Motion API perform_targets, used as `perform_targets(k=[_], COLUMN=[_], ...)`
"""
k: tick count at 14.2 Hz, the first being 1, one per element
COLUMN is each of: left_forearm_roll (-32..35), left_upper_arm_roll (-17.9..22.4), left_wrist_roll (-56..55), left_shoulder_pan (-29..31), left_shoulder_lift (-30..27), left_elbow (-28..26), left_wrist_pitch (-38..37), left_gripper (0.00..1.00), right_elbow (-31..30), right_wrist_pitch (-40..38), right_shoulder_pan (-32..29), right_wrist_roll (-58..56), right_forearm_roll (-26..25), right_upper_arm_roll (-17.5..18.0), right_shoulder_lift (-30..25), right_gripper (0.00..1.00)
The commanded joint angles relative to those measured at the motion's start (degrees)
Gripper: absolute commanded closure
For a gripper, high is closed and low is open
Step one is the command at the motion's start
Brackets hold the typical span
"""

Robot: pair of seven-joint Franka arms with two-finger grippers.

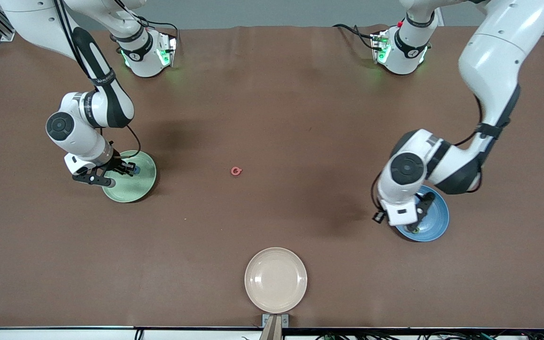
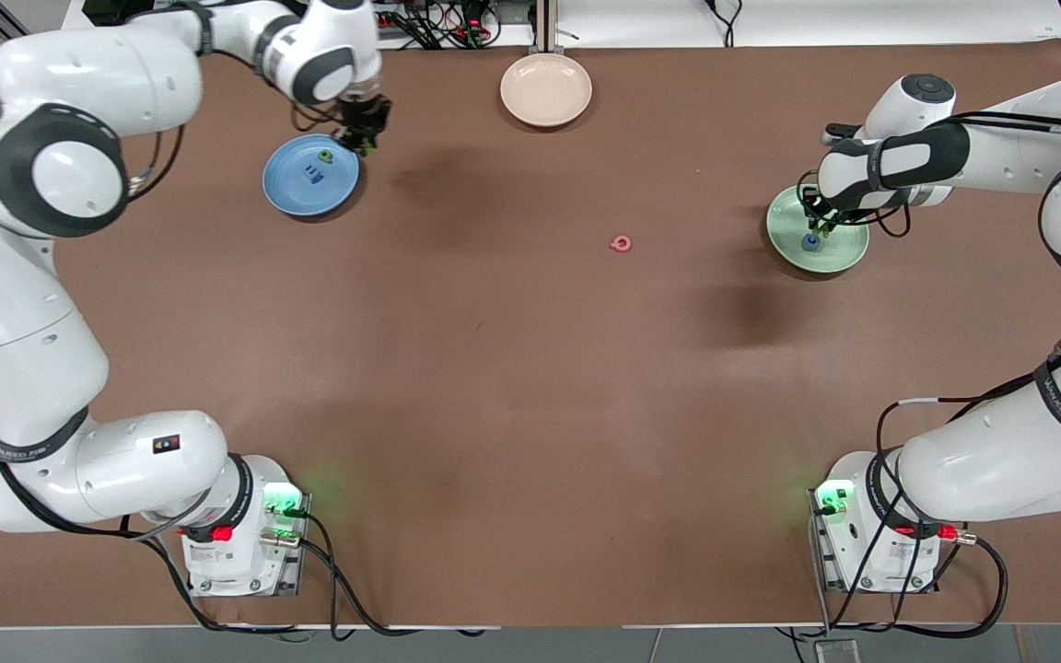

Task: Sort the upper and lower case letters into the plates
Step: 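Carry the N to the green plate while the left gripper carries p to blue plate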

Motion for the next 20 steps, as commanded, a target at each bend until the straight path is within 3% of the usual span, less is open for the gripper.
perform_targets(k=[1,11,18,19,20], left_forearm_roll=[0.2,0.2,0.2,0.2,0.3], left_upper_arm_roll=[-2.0,-1.8,-1.6,-1.6,-1.6], left_wrist_roll=[6.1,10.4,10.3,10.4,10.4], left_shoulder_pan=[6.5,13.6,13.3,13.3,13.3], left_shoulder_lift=[-3.5,1.2,1.9,2.0,2.1], left_elbow=[-4.8,-5.8,-5.0,-4.9,-4.9], left_wrist_pitch=[0.0,4.5,5.7,5.7,5.7], left_gripper=[1.00,0.94,0.74,0.66,0.49], right_elbow=[-2.4,-2.5,-2.5,-2.5,-2.5], right_wrist_pitch=[1.0,1.0,1.0,1.0,1.0], right_shoulder_pan=[-0.7,0.0,0.0,0.0,0.0], right_wrist_roll=[-0.4,-0.4,-0.4,-0.4,-0.4], right_forearm_roll=[-0.5,-0.1,0.0,0.0,0.0], right_upper_arm_roll=[0.9,1.0,1.0,1.0,1.0], right_shoulder_lift=[-1.7,-1.4,-0.6,-0.5,-0.4], right_gripper=[1.00,1.00,1.00,1.00,1.00])
